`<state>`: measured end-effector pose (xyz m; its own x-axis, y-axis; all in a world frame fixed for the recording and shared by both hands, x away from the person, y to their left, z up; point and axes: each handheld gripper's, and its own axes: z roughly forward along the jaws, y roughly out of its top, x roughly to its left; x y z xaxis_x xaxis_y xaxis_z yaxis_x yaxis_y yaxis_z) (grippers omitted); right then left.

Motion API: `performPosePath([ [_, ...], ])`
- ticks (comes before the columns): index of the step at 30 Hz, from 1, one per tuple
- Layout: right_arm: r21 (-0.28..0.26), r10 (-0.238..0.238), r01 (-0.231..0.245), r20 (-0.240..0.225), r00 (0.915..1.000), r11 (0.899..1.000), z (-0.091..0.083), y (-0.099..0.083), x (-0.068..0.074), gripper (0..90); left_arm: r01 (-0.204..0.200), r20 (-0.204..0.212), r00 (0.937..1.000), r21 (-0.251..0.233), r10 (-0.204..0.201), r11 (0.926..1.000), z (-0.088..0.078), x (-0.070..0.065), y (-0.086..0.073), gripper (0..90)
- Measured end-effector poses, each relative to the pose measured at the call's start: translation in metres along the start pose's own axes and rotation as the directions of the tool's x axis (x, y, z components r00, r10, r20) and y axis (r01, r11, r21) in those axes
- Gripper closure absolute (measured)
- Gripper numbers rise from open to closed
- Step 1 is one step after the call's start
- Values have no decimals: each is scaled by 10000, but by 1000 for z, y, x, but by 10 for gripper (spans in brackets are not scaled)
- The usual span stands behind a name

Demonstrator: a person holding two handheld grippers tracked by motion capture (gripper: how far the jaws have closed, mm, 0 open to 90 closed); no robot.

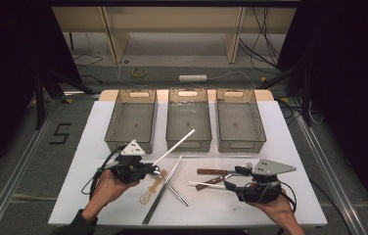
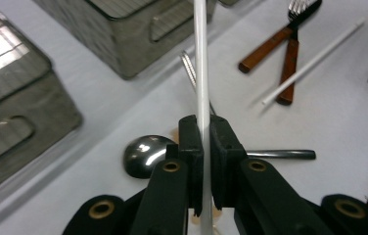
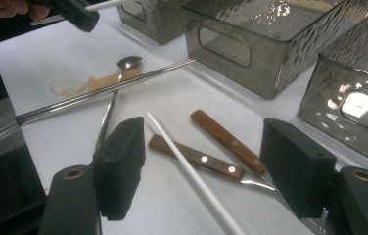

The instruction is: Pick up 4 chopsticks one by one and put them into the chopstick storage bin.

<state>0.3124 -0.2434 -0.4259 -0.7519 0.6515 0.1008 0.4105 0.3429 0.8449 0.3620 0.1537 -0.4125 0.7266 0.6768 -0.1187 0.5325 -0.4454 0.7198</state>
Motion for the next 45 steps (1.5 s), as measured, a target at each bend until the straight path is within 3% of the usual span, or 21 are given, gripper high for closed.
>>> performPosePath([
  [8,-185,184,-187,-157,9997,9997,-2,-6,9,334,853,-655,9939,-518,-886,9950,-11,33,6,849],
  [13,-246,229,-233,-168,9996,9994,-3,-9,11,330,1041,-1053,9881,-773,-1120,9916,-14,49,15,849],
  [20,-242,170,-176,-270,9995,9996,-3,-10,15,331,1281,-1569,9779,-723,-1381,9891,-11,70,27,849],
  [33,-271,248,-257,-326,9992,9993,-5,-11,16,327,2336,-2265,9419,-888,-2480,9683,-2,113,35,849],
  [39,-271,196,-205,-332,9993,9994,-4,-12,17,326,2641,-2526,9268,-872,-2778,9605,3,129,39,849],
  [42,-209,189,-196,-360,9992,9996,-4,-12,17,326,2906,-2550,9169,-1001,-3069,9516,5,137,39,849],
  [45,-229,199,-207,-360,9992,9995,-4,-12,18,326,3032,-2649,9103,-966,-3181,9480,8,143,40,849],
])
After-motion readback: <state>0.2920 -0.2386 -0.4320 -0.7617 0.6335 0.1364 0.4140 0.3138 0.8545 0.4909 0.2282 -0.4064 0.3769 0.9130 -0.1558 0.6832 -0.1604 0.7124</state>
